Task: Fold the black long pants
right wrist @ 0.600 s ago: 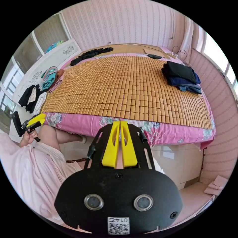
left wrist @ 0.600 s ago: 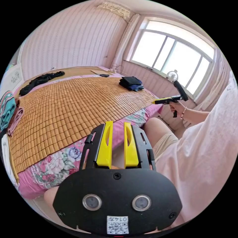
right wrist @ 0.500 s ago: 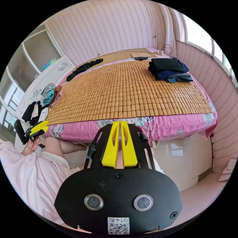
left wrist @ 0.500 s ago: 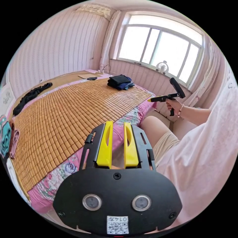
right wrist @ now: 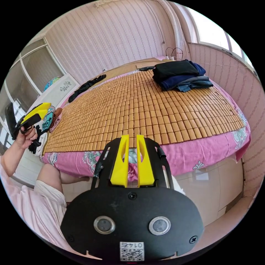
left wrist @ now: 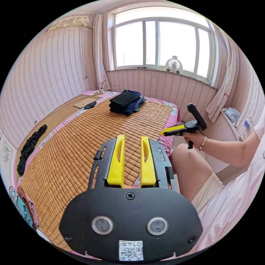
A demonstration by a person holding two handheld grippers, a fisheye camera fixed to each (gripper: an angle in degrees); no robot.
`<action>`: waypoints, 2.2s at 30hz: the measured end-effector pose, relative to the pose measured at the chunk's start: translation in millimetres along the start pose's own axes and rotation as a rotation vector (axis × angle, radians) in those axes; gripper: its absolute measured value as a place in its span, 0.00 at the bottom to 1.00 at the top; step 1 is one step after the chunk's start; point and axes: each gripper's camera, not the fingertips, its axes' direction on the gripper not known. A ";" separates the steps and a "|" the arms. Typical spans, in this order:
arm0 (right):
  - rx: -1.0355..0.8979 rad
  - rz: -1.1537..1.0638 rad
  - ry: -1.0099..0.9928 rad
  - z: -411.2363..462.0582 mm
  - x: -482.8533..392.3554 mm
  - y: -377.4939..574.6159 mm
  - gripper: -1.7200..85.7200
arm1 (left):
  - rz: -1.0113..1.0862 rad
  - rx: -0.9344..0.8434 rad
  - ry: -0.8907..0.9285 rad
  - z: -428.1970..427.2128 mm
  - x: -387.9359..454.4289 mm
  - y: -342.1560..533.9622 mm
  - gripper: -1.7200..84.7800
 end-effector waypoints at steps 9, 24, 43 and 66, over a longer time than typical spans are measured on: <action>0.152 -0.148 0.148 39.8 84.9 -141.7 0.21 | 0.025 -0.126 -0.024 193.6 -48.9 -149.9 0.15; 0.119 -0.083 0.193 93.5 143.8 -213.0 0.07 | 0.087 -0.369 -0.085 391.2 -53.4 -258.4 0.07; 0.298 -0.066 -0.714 -44.3 -121.4 -113.3 0.06 | -0.223 -0.050 -0.202 -176.5 -183.8 50.1 0.01; -0.303 -0.692 -0.343 104.2 -408.6 29.1 0.20 | -0.810 -0.297 -0.134 -273.4 -157.5 424.2 0.02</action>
